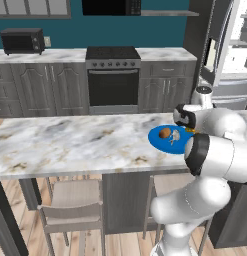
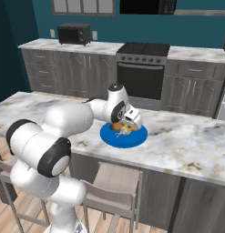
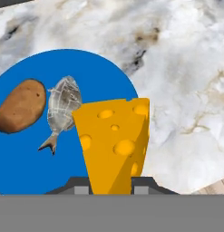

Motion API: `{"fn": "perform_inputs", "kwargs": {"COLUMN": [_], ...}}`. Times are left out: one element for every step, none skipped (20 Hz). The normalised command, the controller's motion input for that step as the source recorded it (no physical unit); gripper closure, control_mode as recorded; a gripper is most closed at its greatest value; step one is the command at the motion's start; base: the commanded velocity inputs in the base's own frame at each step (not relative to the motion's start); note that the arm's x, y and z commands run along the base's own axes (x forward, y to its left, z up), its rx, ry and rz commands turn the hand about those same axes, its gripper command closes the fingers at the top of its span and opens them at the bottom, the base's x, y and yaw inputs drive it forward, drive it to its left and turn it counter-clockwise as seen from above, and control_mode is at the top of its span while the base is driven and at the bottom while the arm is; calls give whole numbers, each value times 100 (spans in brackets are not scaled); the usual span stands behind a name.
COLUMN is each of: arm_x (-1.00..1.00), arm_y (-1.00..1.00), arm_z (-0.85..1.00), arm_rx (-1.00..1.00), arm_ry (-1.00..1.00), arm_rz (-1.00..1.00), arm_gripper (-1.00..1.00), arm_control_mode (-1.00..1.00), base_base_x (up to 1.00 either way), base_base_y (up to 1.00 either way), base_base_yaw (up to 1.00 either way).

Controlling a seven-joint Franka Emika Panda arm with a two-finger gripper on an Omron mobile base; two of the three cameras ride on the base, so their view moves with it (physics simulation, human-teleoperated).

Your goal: Take the cheese, fish, and potato from the fridge and place them on the plate on the dining counter to create an appetizer plate.

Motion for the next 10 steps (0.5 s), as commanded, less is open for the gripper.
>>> {"fn": "perform_inputs", "kwargs": {"arm_x": [36,39,41,46,47,45,42,38,37,37], "arm_y": [-26,-26,-24,-21,-13,-10,-5,-6,-6,0], "arm_z": [-29,-29,-29,-31,-33,-34,-34,-36,-36,-37], "arm_rx": [1,1,1,1,1,0,0,0,0,0], "arm_ry": [0,0,0,0,0,0,0,0,0,0], "arm_rz": [0,0,0,0,0,0,0,0,0,0], "arm_gripper": [100,100,100,100,100,100,100,100,100,100], "arm_control_mode": [-100,-100,-100,-100,-100,-100,-100,-100,-100,-100], "base_base_x": [0,0,0,0,0,0,0,0,0,0], "base_base_y": [0,0,0,0,0,0,0,0,0,0], "base_base_yaw": [0,0,0,0,0,0,0,0,0,0]}}
